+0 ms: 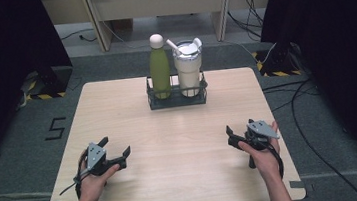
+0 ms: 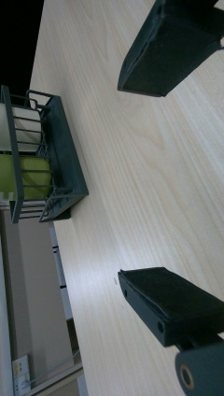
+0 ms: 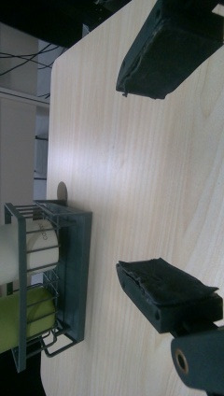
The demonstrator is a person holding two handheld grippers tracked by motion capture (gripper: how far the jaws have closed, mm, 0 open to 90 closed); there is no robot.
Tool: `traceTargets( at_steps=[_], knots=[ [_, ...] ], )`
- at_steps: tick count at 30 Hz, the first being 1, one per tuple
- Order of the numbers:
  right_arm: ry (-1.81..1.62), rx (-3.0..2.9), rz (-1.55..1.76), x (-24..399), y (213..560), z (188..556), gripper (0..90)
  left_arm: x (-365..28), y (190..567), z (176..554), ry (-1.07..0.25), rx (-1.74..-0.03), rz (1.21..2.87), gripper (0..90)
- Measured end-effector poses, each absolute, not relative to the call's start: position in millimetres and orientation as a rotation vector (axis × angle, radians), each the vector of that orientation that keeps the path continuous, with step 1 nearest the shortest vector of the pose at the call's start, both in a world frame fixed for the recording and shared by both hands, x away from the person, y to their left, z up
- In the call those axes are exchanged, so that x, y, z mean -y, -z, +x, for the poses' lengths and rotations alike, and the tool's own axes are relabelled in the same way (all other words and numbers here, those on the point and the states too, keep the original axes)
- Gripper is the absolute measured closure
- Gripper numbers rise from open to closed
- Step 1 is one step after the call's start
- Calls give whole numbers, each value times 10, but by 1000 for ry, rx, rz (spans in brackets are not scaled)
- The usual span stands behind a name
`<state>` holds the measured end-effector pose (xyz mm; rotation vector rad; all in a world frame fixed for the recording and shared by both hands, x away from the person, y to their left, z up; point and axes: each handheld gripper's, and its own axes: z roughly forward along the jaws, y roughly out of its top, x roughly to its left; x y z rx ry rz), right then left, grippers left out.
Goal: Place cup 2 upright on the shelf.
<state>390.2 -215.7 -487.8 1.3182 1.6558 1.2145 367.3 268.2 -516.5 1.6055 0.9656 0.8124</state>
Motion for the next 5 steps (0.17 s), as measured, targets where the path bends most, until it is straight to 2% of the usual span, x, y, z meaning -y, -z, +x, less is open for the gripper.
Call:
traceTargets(
  at_steps=[5],
  knots=[
    [-1231, -1663, 1305, 2138, 4852, 3891, 97, -2649, 5145, 3685, -807, -952, 1608, 71]
  ],
)
